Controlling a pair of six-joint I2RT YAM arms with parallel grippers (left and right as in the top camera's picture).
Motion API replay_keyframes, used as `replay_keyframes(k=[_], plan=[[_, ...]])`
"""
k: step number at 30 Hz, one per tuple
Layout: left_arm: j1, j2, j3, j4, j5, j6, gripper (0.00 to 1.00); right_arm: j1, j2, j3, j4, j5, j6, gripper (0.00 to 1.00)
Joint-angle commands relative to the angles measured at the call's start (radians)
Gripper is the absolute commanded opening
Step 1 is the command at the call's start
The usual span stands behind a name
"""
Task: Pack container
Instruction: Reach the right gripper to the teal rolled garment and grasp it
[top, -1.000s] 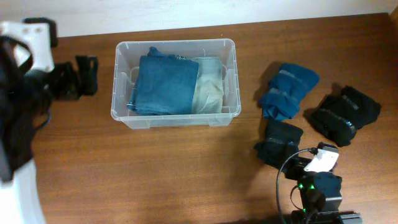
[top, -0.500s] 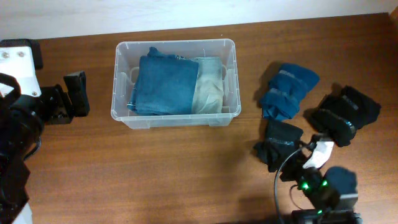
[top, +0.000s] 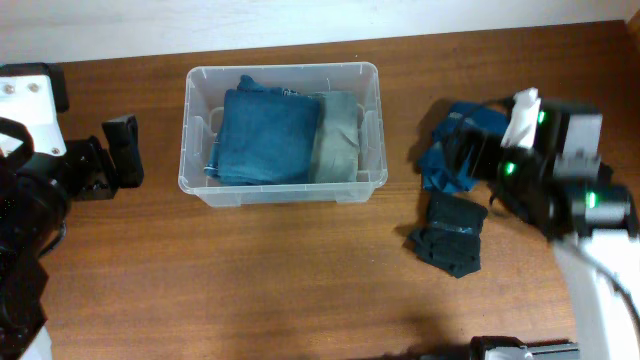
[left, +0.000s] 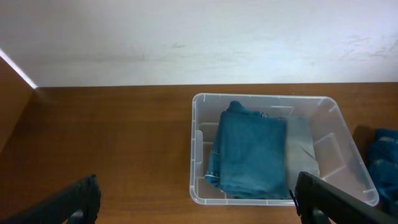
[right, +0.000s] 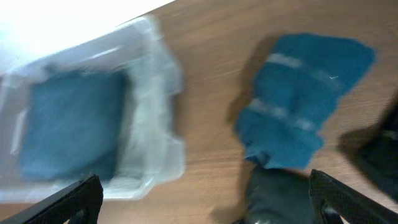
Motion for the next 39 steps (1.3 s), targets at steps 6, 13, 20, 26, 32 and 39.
replay_keyframes(k=[6, 13, 20, 26, 32, 39], plan=[[0.005, -0.008, 0.002, 0.002, -0.007, 0.001, 0.99, -0.301, 0.494, 0.156, 0.062, -0.198, -0.014, 0.98], [0.005, -0.008, 0.002, 0.002, -0.007, 0.001, 0.99, -0.337, 0.696, 0.158, 0.135, -0.296, -0.019, 0.99], [0.005, -0.008, 0.002, 0.002, -0.007, 0.001, 0.99, -0.299, 0.834, 0.158, 0.233, -0.426, -0.018, 0.87], [0.005, -0.008, 0.002, 0.002, -0.007, 0.001, 0.99, -0.280, 0.827, 0.159, 0.231, -0.433, -0.018, 0.41], [0.005, -0.008, 0.002, 0.002, -0.007, 0.001, 0.99, -0.264, 0.669, 0.163, 0.159, -0.475, -0.019, 0.24], [0.005, -0.008, 0.002, 0.002, -0.007, 0.001, 0.99, -0.147, 0.373, 0.163, 0.155, -0.598, 0.011, 0.14]])
